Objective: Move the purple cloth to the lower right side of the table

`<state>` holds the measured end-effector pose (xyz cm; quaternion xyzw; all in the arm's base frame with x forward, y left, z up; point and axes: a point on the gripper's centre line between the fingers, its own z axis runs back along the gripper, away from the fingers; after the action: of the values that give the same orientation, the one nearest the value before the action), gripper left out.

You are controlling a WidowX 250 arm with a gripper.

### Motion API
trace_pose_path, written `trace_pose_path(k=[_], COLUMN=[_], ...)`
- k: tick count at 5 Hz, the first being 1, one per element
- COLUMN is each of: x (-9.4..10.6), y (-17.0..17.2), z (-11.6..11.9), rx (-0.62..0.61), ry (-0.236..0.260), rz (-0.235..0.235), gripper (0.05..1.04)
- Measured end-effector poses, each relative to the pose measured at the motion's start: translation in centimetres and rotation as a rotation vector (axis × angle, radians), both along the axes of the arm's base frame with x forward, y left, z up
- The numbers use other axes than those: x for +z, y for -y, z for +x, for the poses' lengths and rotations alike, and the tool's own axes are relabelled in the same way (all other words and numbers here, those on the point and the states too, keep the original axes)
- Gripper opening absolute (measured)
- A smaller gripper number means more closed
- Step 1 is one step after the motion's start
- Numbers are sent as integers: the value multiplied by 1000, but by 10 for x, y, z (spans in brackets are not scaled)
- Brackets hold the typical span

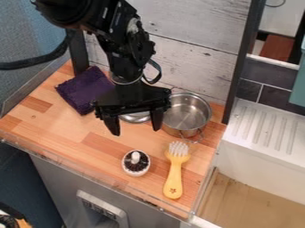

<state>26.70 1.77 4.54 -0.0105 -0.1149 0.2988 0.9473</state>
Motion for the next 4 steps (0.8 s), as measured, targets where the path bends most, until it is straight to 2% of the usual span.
trace_pose_path(k=[1,3,4], x=[-6,-4,2], y=[0,-31,-59], z=[-2,-6,-2], rx=[0,99,174], ry=[-25,-42,-2], rz=[-1,-4,11], gripper=[1001,1001,1001])
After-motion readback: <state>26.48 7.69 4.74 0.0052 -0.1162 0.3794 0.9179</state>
